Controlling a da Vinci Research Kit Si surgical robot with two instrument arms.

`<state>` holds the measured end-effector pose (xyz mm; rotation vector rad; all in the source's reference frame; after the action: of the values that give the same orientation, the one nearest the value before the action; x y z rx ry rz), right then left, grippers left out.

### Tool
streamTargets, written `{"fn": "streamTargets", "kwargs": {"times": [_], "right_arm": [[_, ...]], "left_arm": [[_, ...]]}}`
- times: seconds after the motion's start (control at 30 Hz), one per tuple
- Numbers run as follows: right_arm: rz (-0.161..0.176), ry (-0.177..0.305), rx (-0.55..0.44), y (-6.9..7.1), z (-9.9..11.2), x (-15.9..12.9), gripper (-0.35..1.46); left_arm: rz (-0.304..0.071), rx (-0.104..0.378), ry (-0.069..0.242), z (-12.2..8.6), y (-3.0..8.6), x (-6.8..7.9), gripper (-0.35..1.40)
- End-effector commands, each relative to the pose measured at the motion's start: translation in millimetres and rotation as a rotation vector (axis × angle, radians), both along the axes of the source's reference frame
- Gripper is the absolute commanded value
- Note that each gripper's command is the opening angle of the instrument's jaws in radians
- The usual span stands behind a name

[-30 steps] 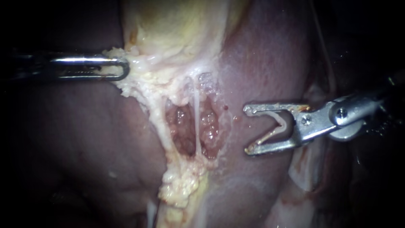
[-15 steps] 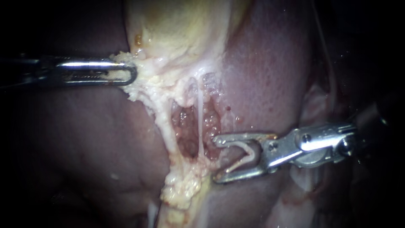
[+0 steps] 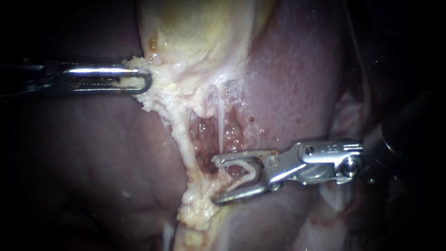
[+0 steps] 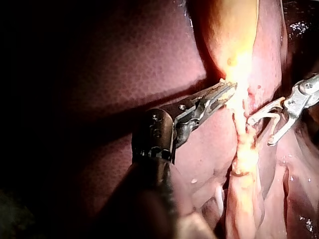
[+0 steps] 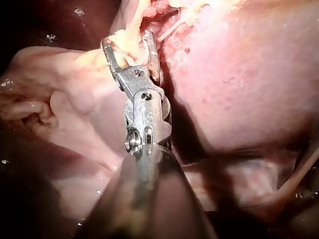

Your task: Clipping first clip left tube

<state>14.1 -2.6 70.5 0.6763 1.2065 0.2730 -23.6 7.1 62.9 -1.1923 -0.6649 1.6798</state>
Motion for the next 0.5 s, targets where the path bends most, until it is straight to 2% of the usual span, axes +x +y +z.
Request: {"fn": "streamTargets", "kwargs": {"times": [0.03,0.5], "right_arm": [[-0.001,-0.001,0.0,0.0,0.3,0.0,0.5],[0.008,0.004,-0.011,0.2,3.5,0.7,0.5]], "left_arm": [[-0.001,0.0,0.0,0.1,0.0,0.0,-0.35],[0.0,-0.001,0.0,0.3,0.1,-0.1,-0.35]]}}
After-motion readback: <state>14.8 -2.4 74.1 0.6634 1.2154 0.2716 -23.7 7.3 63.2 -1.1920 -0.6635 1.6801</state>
